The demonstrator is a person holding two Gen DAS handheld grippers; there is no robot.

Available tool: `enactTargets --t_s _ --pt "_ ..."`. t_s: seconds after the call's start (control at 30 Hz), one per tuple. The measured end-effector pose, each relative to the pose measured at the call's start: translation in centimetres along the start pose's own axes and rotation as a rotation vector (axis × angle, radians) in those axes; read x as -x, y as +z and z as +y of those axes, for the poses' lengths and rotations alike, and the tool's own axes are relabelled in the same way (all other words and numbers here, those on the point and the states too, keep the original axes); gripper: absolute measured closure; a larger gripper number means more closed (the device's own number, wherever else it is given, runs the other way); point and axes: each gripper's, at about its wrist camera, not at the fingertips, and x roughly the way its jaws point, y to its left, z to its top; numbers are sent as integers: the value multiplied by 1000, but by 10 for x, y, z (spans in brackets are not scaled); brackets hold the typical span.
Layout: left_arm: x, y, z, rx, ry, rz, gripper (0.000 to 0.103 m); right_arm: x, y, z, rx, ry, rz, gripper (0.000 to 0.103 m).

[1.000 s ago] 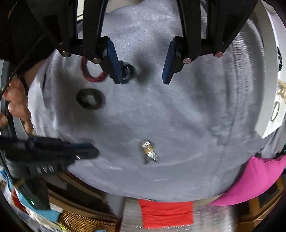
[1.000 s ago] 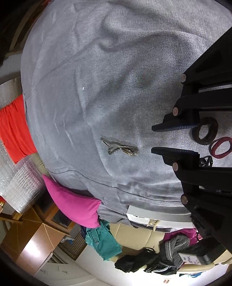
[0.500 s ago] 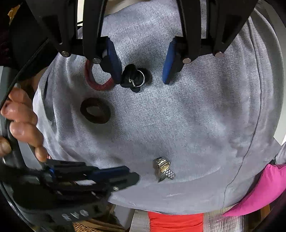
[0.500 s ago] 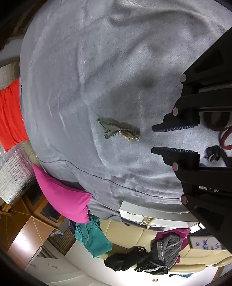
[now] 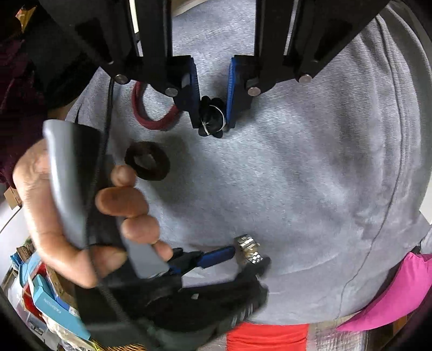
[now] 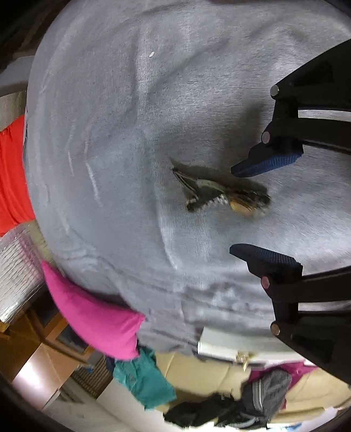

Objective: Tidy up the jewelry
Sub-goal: 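Grasp the black ring with the left gripper while the right gripper grasps the keys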

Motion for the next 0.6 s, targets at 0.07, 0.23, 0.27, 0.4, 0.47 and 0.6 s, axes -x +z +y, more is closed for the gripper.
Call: enactTargets --t_s 0.07,0.23,0.27,0.4,0.47,0.6 --pt "5 -1 5 14 6 -9 85 -5 1 3 24 -47 -10 81" --pt "30 -2 23 63 31 -69 85 -5 1 15 73 -91 -43 88" --pt "34 -3 27 70 39 -80 85 -3 1 19 84 -94 -52 89" --pt "57 -6 43 112 72 -134 86 7 -5 30 113 -40 -72 89" --pt "68 -9 49 133 91 -160 85 14 -8 37 125 -19 -88 89" --pt "84 -18 55 173 131 -193 85 24 -17 50 138 35 -99 89"
